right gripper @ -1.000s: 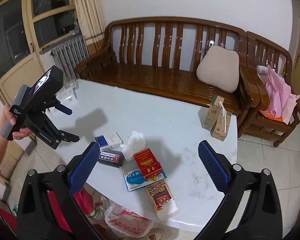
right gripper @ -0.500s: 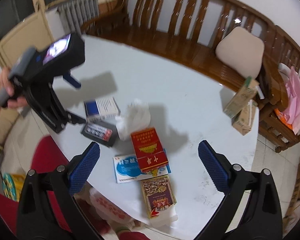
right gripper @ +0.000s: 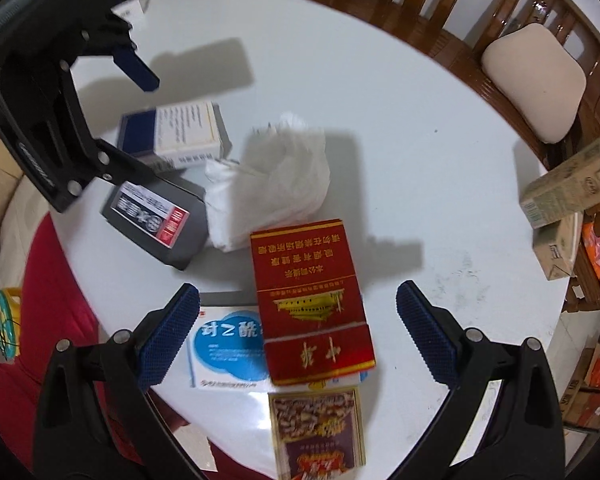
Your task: Collect trash
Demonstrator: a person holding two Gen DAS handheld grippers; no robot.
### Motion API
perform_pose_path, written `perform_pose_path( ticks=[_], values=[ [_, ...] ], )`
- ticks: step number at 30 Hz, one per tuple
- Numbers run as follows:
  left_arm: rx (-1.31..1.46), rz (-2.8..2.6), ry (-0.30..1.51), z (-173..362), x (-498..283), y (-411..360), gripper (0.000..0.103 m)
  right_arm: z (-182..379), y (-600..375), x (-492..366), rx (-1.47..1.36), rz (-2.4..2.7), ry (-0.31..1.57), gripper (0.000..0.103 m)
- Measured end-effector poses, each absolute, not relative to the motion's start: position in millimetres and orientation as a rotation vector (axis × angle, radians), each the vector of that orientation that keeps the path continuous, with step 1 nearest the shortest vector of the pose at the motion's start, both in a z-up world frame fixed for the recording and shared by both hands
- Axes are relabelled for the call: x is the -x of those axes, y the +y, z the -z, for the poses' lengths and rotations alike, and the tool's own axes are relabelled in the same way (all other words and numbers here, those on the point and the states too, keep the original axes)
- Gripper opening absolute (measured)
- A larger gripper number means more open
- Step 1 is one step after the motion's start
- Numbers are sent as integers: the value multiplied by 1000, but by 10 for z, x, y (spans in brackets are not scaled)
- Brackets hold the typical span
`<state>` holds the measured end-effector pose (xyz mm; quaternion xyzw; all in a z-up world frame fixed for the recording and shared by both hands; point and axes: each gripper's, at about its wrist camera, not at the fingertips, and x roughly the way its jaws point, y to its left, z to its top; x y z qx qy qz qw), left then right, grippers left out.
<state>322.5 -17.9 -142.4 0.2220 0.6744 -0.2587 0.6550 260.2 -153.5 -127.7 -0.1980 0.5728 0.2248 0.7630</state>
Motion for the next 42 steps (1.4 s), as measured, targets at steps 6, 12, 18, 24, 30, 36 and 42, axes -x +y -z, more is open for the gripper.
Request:
perform_pose_path(
  ticks=[6, 12, 18, 24, 30, 36, 42],
  values=[
    [-485, 611, 1546, 1520, -3316, -184, 95, 1481, -1516, -2691, 432, -487, 1283, 96],
    [-464, 659, 1548, 1550, -3389, -152, 94, 1563, -1496, -2760, 416, -495, 1309, 77],
    [-426, 706, 1542, 1499, -3381, -207, 75, 1603, -1486, -2815, 409, -484, 1317, 64],
    [-407, 695, 1530, 1441, -3353, -184, 61, 1609, -1492, -2841, 392, -468, 1316, 57],
    [-397, 624, 1516, 1454, -3344, -166, 60, 1564, -1457, -2814, 402, -443, 1286, 57],
    [-349, 570, 1495, 1360, -3370, -21, 60, 1408, -1514, -2785, 393, -396, 1244, 56],
    [-296, 520, 1459, 1160, -3338, 228, 60, 1218, -1671, -2681, 354, -333, 1216, 56]
  ],
)
